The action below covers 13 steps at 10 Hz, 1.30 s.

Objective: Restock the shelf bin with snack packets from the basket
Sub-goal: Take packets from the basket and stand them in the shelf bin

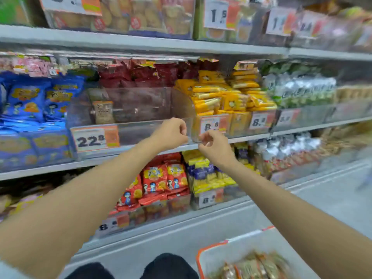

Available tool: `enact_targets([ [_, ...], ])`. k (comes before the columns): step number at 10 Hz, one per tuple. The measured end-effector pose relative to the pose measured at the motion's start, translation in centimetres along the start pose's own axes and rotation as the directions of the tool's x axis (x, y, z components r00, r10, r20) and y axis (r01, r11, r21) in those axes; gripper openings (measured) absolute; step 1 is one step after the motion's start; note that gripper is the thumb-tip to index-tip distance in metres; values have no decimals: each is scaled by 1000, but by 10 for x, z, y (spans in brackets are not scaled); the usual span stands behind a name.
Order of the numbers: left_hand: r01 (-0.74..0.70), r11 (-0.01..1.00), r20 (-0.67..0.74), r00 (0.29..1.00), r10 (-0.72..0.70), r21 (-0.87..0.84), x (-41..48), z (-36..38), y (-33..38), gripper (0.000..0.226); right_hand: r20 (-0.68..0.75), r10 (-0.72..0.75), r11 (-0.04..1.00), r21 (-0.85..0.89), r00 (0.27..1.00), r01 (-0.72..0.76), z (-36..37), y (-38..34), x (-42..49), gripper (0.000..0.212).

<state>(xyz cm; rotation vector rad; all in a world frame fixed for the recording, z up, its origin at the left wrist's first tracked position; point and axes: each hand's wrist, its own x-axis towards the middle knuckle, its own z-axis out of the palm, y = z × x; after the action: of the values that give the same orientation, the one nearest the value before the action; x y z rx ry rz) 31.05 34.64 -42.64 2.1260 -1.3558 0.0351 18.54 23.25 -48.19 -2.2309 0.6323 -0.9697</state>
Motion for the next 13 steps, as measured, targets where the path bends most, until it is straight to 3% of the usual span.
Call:
enact_targets([
  [1, 6, 1000, 155, 988, -3, -16, -13, 67, 12, 25, 164, 179, 984, -26, 970, -177, -9, 60, -43, 12],
  [2, 44, 997, 329, 944, -22, -58, -28, 136, 18, 19, 300, 364, 929, -49, 882, -366, -13, 119, -89, 16],
  [3, 83, 991, 480, 877, -21, -107, -48, 204, 16, 31, 400, 547, 824, -102, 735, -558, -13, 176, -137, 15],
  [4, 172, 970, 610, 792, -32, -172, -73, 266, 3, 31, 484, 708, 678, -264, 514, -686, -8, 222, -182, 12],
  [5, 311, 932, 701, 707, -97, -185, -100, 317, -17, 24, 545, 779, 612, -558, 309, -561, 7, 266, -226, 20],
  [6, 465, 869, 754, 628, -191, -168, -127, 353, -43, 18, 493, 835, 534, -624, 242, -571, 30, 290, -265, 34],
  [7, 609, 782, 755, 574, -319, -132, -150, 372, -72, 16, 507, 840, 509, -613, 193, -604, 80, 340, -309, 57],
  [8, 653, 749, 739, 560, -376, -113, -155, 383, -87, 10, 443, 863, 491, -616, 244, -617, 107, 350, -322, 69],
  [9, 695, 700, 741, 556, -377, -165, -150, 391, -88, 9, 469, 842, 539, -711, 267, -452, 123, 368, -340, 79],
  [10, 688, 707, 750, 551, -366, -161, -151, 400, -87, 13, 487, 849, 525, -727, 207, -442, 128, 370, -373, 98],
  [11, 675, 725, 765, 535, -357, -134, -154, 407, -86, 12, 414, 865, 485, -834, 284, -262, 130, 366, -400, 76],
  [12, 659, 744, 801, 501, -327, -109, -156, 405, -85, 12, 373, 888, 420, -896, 269, -143, 126, 364, -410, 41],
  [13, 681, 724, 810, 483, -333, -109, -156, 398, -86, 16, 330, 889, 433, -831, 316, -350, 113, 362, -405, 24],
])
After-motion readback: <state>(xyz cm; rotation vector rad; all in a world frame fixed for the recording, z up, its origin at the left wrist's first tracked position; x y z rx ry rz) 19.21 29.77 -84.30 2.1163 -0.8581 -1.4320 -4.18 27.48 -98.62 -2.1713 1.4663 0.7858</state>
